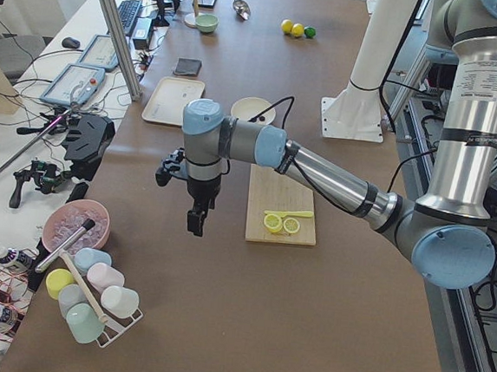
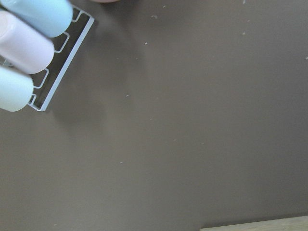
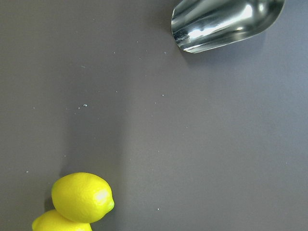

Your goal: Place red cherry on plate

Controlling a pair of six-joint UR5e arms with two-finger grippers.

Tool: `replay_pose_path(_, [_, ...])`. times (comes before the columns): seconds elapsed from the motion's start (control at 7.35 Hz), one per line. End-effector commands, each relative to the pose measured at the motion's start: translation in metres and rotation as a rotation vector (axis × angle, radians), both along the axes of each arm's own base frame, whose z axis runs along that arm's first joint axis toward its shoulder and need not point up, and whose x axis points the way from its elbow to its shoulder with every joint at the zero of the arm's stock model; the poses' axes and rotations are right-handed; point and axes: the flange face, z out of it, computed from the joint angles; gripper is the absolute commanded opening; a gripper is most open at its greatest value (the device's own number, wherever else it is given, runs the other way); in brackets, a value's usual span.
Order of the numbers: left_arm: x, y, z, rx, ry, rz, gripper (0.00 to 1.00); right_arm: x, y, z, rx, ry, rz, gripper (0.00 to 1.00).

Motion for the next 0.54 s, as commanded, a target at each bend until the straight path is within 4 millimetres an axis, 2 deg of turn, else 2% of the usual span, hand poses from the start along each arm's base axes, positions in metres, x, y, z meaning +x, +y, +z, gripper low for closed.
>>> replay_pose_path(0.0, [-0.012, 0.061, 0.068, -0.03, 0.165, -0.035, 0.98, 0.007, -0.004, -0.006, 0.013, 0.029, 0.003, 1.0])
replay_pose_path(0.14, [-0.012, 0.076, 0.093, -0.018, 0.166, -0.047, 0.98, 0.007, -0.004, -0.005, 0.011, 0.031, 0.003, 1.0])
replay_pose_path(0.27, [-0.012, 0.077, 0.093, -0.015, 0.177, -0.055, 0.98, 0.007, -0.004, -0.006, 0.012, 0.031, 0.004, 1.0])
replay_pose_path(0.41, [-0.009, 0.081, 0.115, -0.058, 0.22, -0.054, 0.98, 0.007, -0.005, -0.005, 0.012, 0.031, 0.004, 1.0])
